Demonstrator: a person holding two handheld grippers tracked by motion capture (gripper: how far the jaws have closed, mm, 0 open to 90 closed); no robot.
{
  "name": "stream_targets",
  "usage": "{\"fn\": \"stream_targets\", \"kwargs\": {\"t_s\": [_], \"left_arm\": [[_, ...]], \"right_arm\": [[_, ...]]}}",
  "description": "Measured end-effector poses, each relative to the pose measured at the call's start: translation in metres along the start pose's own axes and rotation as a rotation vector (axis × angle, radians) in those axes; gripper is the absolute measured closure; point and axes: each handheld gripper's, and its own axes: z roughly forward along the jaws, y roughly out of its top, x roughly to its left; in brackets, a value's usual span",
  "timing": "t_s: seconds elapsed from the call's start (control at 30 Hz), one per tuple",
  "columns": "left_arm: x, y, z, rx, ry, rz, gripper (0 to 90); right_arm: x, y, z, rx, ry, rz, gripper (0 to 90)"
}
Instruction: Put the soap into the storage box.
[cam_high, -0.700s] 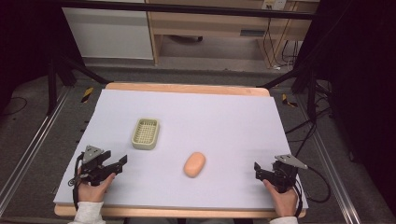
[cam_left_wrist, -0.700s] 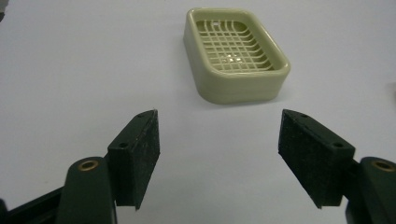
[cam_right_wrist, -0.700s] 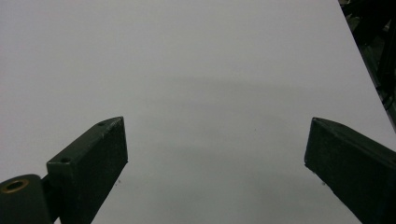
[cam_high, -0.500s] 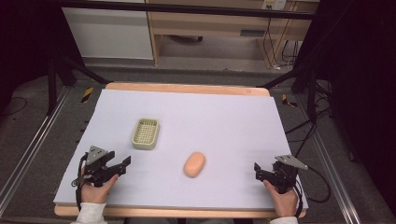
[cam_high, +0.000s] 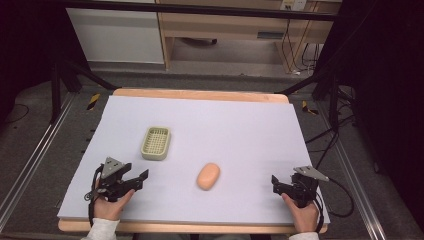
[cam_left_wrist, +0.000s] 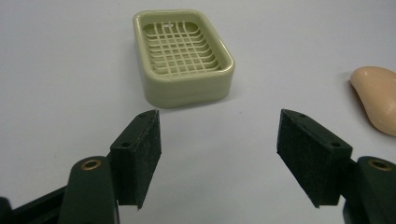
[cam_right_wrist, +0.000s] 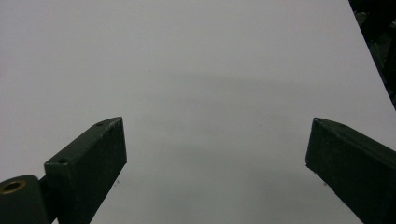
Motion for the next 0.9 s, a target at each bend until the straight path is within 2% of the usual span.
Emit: {"fn": "stream_targets", "kwargs": {"t_s": [0.23,0.47,0.57,0.67,0.87,0.9], "left_arm": [[-0.013,0.003,0.006,0.01,-0.01,0.041,28.9],[-0.024,0.007,0.011,0.014,-0.023,0.059,28.9],[-0.031,0.011,0.014,0.024,-0.03,0.086,29.0],[-0.034,0.012,0.015,0.024,-0.035,0.09,29.0],[-0.042,0.02,0.017,0.028,-0.051,0.11,29.0],[-0.044,0.024,0.017,0.031,-0.054,0.127,28.9]], "right_arm": [[0.0,0.0,0.0,-0.001,0.0,0.0,5.3],[-0.001,0.0,-0.001,-0.01,0.0,0.011,5.0],[0.0,0.0,-0.001,-0.009,-0.001,0.006,5.0],[0.0,0.0,-0.001,-0.009,0.0,0.005,5.0],[0.001,0.0,0.0,-0.006,0.0,0.001,5.2],[0.001,0.001,0.001,-0.006,-0.002,0.002,5.2]]}}
